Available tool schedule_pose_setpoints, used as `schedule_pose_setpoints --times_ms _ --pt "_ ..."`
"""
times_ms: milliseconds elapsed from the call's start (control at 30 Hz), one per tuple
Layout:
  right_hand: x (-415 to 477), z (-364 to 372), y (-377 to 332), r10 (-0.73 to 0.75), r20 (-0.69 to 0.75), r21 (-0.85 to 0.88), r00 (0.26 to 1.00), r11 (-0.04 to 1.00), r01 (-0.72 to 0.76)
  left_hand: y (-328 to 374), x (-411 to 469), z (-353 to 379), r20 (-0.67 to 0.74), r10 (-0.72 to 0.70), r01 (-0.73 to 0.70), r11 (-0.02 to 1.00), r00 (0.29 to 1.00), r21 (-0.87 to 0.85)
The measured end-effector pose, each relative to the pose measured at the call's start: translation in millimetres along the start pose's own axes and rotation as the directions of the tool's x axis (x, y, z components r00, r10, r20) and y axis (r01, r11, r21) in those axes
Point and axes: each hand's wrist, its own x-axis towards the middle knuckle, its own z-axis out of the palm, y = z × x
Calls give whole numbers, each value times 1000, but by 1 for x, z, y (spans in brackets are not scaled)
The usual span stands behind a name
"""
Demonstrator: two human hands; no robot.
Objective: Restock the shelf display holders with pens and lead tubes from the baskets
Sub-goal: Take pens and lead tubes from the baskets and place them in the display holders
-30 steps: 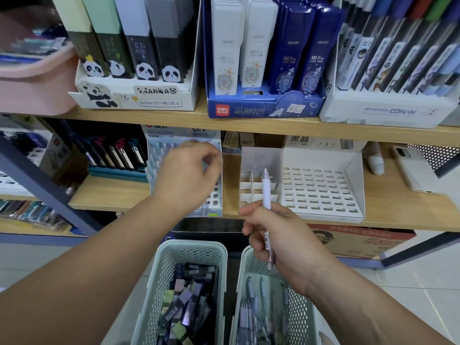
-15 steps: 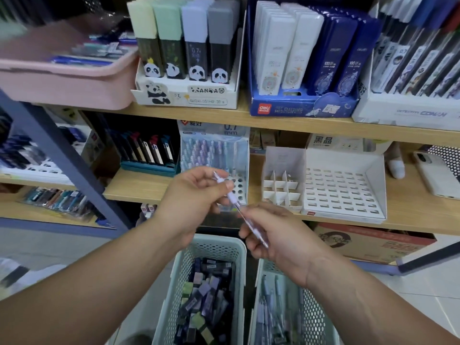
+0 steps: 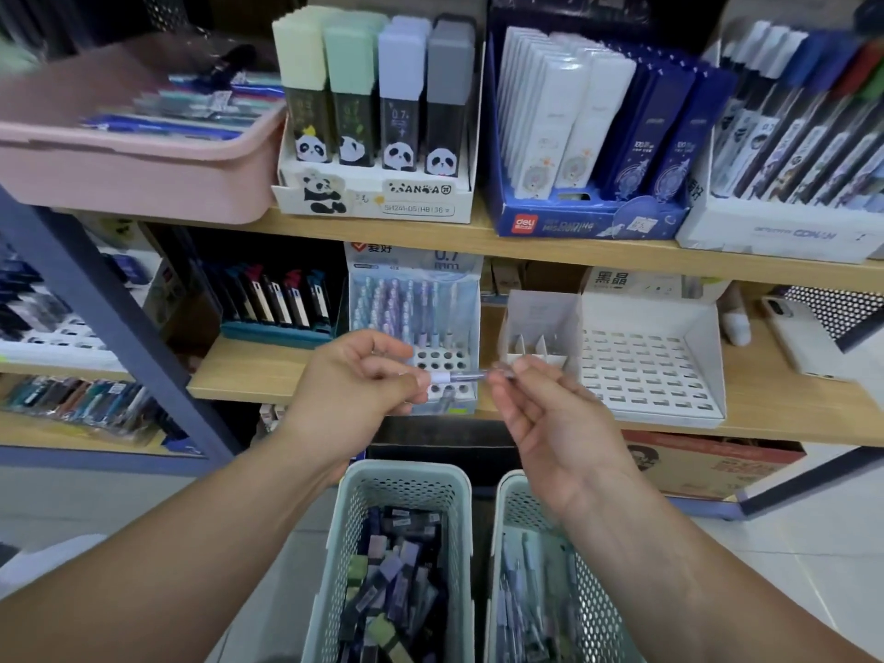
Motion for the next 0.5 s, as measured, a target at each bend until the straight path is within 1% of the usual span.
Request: schedule_pose_setpoints --times_ms 100,200,267,333,367,400,433,500 --pt "5 7 0 -84 -38 -46 996 996 82 -2 4 2 27 36 -39 994 999 98" --pt "12 10 6 -205 -95 -191 974 964 184 -4 8 0 52 153 -161 949 987 270" --pt "16 11 9 -276 -103 -266 956 933 241 -5 10 -4 37 301 -288 855 953 431" --pt "21 10 5 -323 -91 -297 942 912 284 -2 13 -15 8 493 -400 696 870 596" --pt "22 8 1 -347 -69 -320 935 896 308 0 18 -21 -3 560 -418 622 828 662" --pt "24 7 -4 -375 -39 -366 926 868 336 1 24 -28 -14 589 -407 575 808 710" --pt "27 4 -9 -407 -3 -428 913 826 367 2 29 -34 -16 581 -378 550 814 745" --pt "32 2 -19 -469 70 -549 880 719 427 0 35 -40 19 489 -326 550 872 769"
